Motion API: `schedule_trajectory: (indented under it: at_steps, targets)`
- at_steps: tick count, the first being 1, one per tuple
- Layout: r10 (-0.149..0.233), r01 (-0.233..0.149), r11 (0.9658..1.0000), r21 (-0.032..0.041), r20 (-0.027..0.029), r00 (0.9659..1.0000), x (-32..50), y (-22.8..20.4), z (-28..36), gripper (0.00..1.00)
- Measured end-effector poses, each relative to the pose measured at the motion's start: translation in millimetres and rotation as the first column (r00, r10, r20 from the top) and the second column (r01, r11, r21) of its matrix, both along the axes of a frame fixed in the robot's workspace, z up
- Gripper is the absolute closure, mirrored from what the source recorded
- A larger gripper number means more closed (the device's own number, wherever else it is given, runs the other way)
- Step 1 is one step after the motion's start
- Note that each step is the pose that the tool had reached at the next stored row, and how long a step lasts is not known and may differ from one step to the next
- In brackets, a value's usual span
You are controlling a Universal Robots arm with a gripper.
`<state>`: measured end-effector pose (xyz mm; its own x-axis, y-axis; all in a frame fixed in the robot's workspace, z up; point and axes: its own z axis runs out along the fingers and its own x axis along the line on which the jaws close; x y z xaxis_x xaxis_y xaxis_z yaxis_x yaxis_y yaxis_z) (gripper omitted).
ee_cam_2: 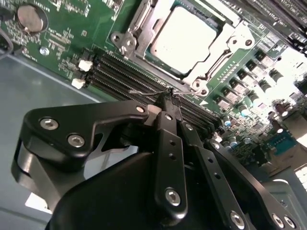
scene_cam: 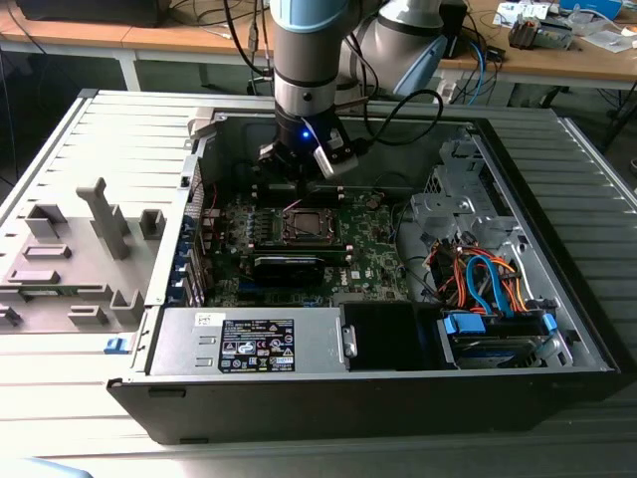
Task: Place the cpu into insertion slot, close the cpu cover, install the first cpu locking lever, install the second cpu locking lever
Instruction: 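Install the first cpu locking lever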
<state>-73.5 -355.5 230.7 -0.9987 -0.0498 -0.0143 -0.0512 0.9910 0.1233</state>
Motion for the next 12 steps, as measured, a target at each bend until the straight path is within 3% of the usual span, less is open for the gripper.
schedule_trajectory:
  at_steps: [5, 12]
  targets:
    - [0.005, -0.005, 1.0, -0.0028, -0.0001, 1.0, 0.0, 7.4, -3.8, 0.89]
    - [0.009, -0.009, 0.9998, -0.0177, 0.0001, 1.0, -0.4, 7.3, -5.7, 0.89]
